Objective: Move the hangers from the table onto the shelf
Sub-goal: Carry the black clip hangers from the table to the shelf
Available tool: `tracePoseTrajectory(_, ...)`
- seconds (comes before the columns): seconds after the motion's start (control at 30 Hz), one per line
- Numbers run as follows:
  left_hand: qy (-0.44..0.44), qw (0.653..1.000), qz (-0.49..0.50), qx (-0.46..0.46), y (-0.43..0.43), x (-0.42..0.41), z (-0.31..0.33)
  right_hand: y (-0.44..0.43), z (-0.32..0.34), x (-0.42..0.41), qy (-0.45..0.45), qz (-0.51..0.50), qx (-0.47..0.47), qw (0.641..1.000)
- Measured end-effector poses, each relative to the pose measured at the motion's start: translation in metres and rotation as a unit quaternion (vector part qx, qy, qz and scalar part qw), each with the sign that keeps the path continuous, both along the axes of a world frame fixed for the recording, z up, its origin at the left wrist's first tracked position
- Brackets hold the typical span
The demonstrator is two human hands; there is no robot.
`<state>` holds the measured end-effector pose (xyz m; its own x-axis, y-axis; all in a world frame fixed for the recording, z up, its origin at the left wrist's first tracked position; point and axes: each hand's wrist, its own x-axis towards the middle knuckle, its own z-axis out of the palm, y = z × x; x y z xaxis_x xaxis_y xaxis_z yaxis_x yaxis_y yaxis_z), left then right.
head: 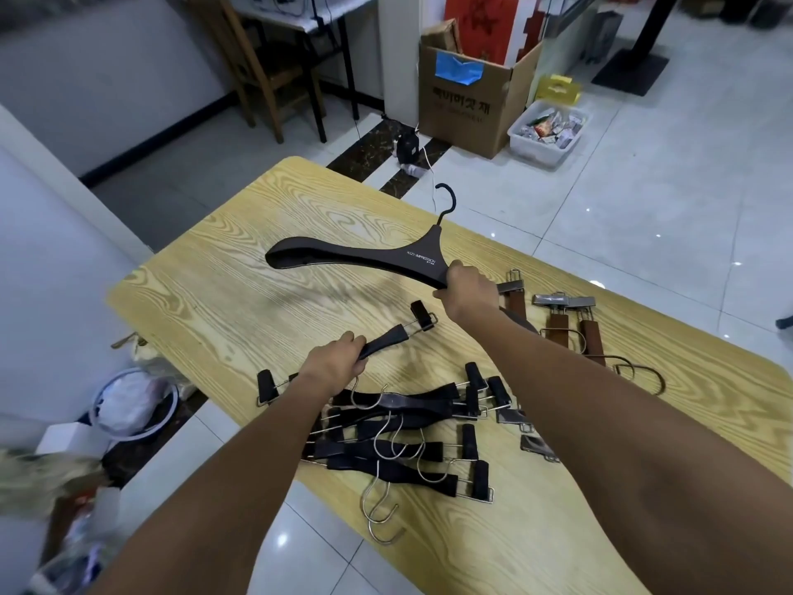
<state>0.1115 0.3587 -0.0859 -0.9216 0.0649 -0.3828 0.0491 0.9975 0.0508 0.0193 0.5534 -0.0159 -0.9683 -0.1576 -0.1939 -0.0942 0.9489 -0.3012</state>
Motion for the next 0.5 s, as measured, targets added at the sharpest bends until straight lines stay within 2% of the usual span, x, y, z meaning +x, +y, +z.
tracePoseTrajectory(0.27, 0.050, 0.998, 0.039, -0.014, -0.046, 0.042, 0.054, -0.042, 0.063, 0.027, 0.041, 0.035, -0.025, 0.998)
tracePoseTrajectory(0.5, 0.096, 0.985, 0.140, -0.011, -0.104, 0.119, 0.113, -0.106, 0.128, 0.081, 0.084, 0.109, -0.065, 0.988)
